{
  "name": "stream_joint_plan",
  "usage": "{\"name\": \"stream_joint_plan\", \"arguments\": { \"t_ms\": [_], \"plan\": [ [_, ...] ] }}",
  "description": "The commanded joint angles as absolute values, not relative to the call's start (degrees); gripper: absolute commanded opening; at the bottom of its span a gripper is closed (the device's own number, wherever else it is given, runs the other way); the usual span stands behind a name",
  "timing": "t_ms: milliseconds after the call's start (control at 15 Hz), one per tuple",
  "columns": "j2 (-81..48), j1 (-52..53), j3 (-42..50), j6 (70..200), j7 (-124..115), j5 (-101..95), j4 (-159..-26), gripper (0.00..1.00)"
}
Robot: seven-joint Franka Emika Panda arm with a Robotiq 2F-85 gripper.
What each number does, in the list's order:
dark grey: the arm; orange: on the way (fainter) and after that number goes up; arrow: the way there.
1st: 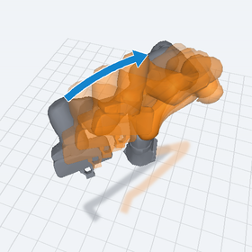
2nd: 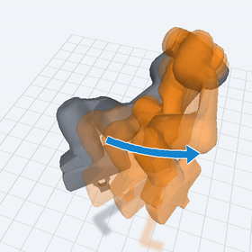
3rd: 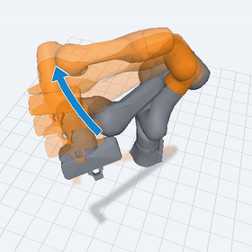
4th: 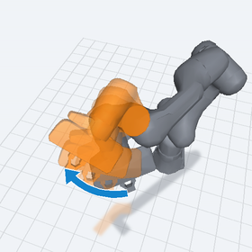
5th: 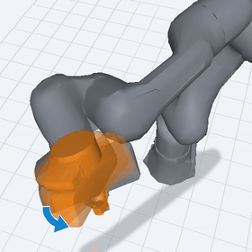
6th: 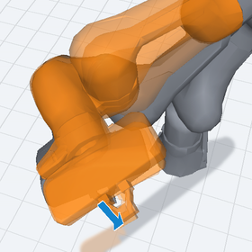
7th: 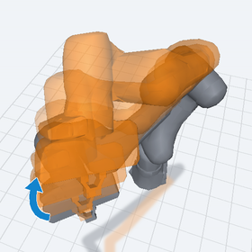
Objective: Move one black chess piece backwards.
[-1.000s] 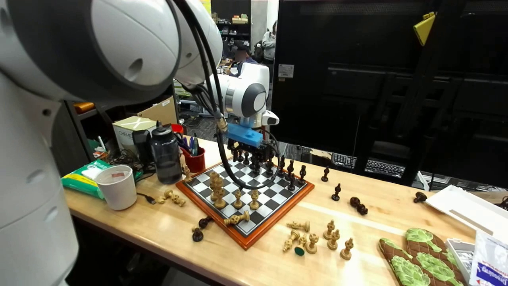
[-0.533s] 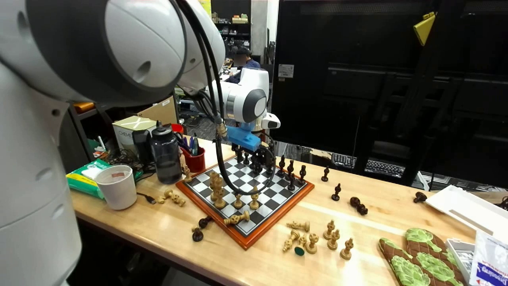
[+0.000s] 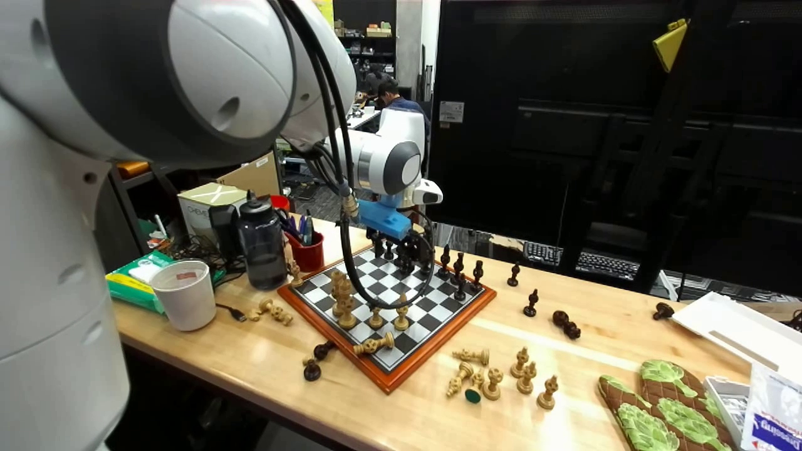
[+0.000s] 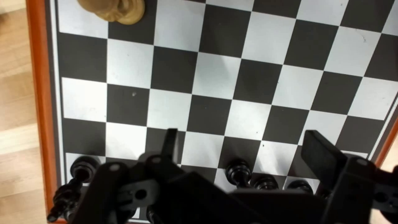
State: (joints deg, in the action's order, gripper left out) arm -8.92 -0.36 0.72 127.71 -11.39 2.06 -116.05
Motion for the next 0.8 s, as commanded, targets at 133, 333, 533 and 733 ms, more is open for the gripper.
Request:
{"name": "stream_joint_plan", "arguments": {
  "t_ms": [133, 333, 533, 733],
  "plan": [
    [-11.79, -0.61, 1.37, 127.55, -11.58, 3.01, -114.61, 1.00],
    [-13.41, -0.75, 1.62, 127.94, -11.69, 3.10, -113.99, 1.00],
    [-14.75, -0.91, 1.73, 128.29, -11.70, 3.28, -113.39, 1.00],
    [-15.65, -0.92, 1.82, 128.47, -11.76, 3.31, -112.76, 1.00]
  ]
}}
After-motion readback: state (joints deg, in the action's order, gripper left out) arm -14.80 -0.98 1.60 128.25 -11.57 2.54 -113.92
